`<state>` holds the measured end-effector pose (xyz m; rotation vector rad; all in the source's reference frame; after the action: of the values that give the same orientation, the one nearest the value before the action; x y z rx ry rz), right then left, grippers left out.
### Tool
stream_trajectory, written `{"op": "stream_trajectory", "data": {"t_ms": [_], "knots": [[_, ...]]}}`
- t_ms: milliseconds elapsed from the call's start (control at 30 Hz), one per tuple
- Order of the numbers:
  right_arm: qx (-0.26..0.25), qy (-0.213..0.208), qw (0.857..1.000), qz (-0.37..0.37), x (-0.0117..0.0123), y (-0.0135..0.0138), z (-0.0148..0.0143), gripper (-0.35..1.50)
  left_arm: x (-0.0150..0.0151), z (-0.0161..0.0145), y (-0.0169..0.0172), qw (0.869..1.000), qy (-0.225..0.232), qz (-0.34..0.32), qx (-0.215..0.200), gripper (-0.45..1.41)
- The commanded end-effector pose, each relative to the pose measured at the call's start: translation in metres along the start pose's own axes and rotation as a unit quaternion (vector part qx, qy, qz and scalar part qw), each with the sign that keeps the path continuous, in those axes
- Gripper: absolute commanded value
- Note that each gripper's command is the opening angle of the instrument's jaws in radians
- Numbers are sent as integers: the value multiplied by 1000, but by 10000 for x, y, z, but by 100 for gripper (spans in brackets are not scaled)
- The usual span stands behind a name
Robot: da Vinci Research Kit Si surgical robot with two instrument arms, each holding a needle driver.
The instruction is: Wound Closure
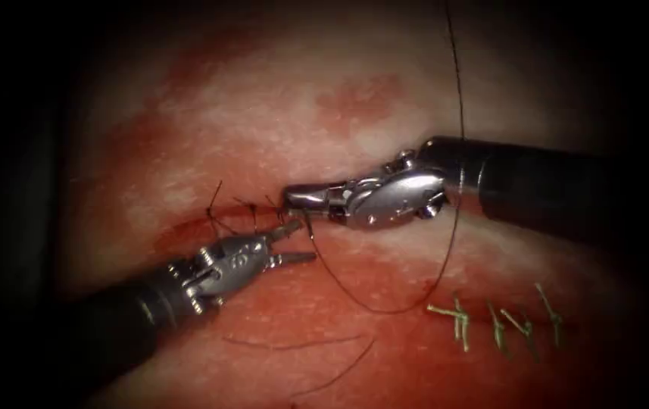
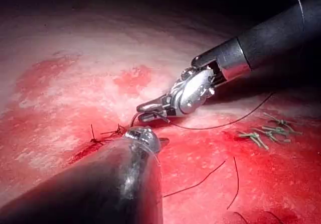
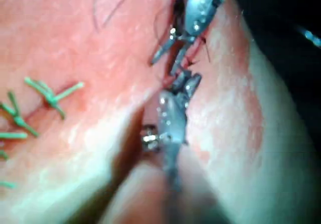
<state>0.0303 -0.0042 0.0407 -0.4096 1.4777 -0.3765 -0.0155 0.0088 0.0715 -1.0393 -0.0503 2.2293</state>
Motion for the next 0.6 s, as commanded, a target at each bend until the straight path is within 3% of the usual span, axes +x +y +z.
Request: {"op": "stream_trajectory", "data": {"t_ms": [33,600], "knots": [[2,-1,1000,5,-5,-4,6,-35,1,7,-1,1000,1,0,0,17],[22,-1,1000,10,-10,-26,-6,-35,-10,-9,-9,1000,-17,-14,-13,12]]}}
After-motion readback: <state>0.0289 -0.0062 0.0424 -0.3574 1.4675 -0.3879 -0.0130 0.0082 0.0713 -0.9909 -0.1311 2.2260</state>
